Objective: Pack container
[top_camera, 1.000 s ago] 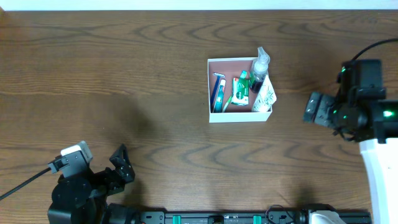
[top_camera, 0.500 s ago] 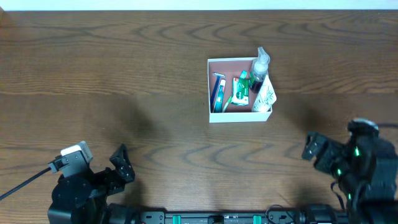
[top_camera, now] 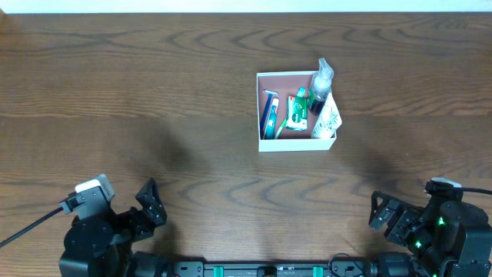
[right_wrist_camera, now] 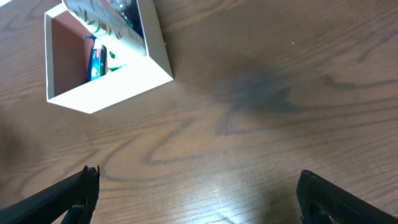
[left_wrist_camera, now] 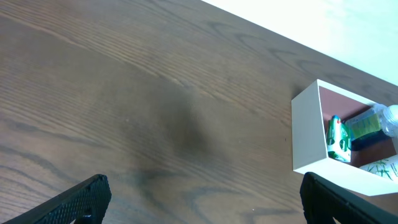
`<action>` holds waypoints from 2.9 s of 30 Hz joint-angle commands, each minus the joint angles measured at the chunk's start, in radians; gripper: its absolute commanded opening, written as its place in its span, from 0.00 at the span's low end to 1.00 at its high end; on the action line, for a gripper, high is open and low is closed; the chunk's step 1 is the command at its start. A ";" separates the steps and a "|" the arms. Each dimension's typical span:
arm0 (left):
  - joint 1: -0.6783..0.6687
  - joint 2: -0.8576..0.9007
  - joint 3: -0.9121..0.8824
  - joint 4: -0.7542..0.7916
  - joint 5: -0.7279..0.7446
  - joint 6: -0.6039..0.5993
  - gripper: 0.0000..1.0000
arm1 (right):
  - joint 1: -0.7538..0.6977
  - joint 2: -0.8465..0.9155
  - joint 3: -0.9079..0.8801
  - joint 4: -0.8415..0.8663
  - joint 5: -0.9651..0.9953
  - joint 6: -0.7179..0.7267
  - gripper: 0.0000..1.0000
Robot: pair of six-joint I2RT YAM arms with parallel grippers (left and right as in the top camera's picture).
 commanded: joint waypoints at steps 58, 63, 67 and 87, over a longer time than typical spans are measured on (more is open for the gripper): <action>0.004 -0.004 0.000 0.001 -0.016 0.010 0.98 | 0.001 -0.439 -0.802 1.167 -0.112 -0.456 0.99; 0.004 -0.004 0.000 0.001 -0.016 0.010 0.98 | 0.018 -0.439 -0.880 1.321 -0.115 -0.526 0.99; 0.004 -0.004 0.000 0.001 -0.016 0.010 0.98 | 0.022 -0.439 -0.909 1.375 -0.115 -0.537 0.99; 0.004 -0.004 0.000 0.001 -0.016 0.010 0.98 | 0.022 -0.432 -0.918 1.241 -0.119 -0.528 0.99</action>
